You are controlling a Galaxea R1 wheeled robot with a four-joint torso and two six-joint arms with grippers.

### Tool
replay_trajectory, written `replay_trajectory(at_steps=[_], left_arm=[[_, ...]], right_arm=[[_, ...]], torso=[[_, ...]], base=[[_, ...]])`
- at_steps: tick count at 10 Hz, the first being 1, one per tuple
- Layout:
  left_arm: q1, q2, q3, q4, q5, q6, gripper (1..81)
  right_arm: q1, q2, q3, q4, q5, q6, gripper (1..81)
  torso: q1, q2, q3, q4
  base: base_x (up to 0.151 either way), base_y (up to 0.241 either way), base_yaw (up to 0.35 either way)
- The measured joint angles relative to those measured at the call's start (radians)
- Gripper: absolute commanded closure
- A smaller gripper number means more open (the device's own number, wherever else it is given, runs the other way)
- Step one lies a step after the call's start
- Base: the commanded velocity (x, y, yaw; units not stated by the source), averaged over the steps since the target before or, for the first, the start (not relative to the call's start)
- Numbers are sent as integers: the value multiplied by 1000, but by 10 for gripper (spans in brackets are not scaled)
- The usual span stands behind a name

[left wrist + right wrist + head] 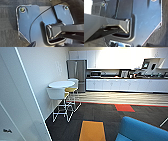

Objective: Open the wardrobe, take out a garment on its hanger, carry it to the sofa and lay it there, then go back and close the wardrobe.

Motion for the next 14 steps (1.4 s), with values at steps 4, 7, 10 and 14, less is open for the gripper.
replay_trajectory(at_steps=[4,7,10,14], left_arm=[[0,7,-1,11,0,0,10],[-2,8,-1,14,0,0,10],[-3,9,-1,16,0,0,10],[-2,13,-3,17,1,0,10]], right_arm=[[5,0,-12,0,1,1,10],[4,-2,-12,0,2,4,10],[1,0,-12,0,0,4,10],[1,-1,-12,1,3,4,10]], torso=[[0,0,0,0],[0,0,0,0],[0,0,0,0],[1,0,0,0]], base=[[0,0,260],[0,0,260],[0,0,260],[0,0,257]])
